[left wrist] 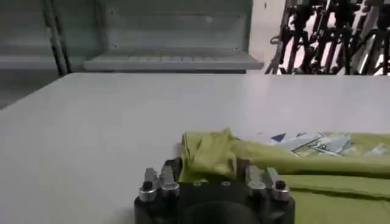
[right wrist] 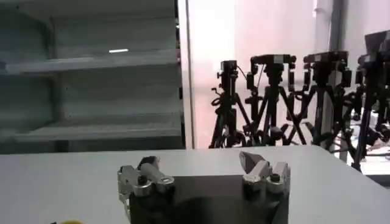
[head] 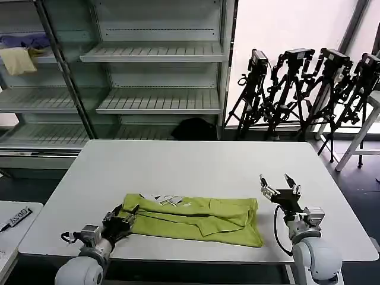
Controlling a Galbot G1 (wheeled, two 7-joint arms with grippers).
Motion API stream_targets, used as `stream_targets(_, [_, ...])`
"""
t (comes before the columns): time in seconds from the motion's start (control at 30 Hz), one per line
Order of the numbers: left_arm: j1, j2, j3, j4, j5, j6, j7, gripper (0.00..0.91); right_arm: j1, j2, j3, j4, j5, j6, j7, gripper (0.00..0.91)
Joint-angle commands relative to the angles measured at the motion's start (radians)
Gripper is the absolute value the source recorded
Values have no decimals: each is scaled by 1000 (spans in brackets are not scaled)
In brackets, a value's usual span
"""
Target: Fold and organize the clothes.
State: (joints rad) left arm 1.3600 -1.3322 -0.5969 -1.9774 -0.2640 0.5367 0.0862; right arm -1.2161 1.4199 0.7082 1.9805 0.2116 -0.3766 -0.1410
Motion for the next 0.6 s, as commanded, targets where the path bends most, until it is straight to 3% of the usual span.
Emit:
stream_targets(0.03, [7,6,4,14,-84,41,-32,20,9,-1,7,3,10,0,3,907])
stream_targets(0.33, [0,-1,1,15,-89,36,-34,0,4,7,3,6,8,-4,9,907])
stream_targets(0.6, [12,4,-13,9,-88,-30,-26,0,2,-2,15,3,16,-5,13,907])
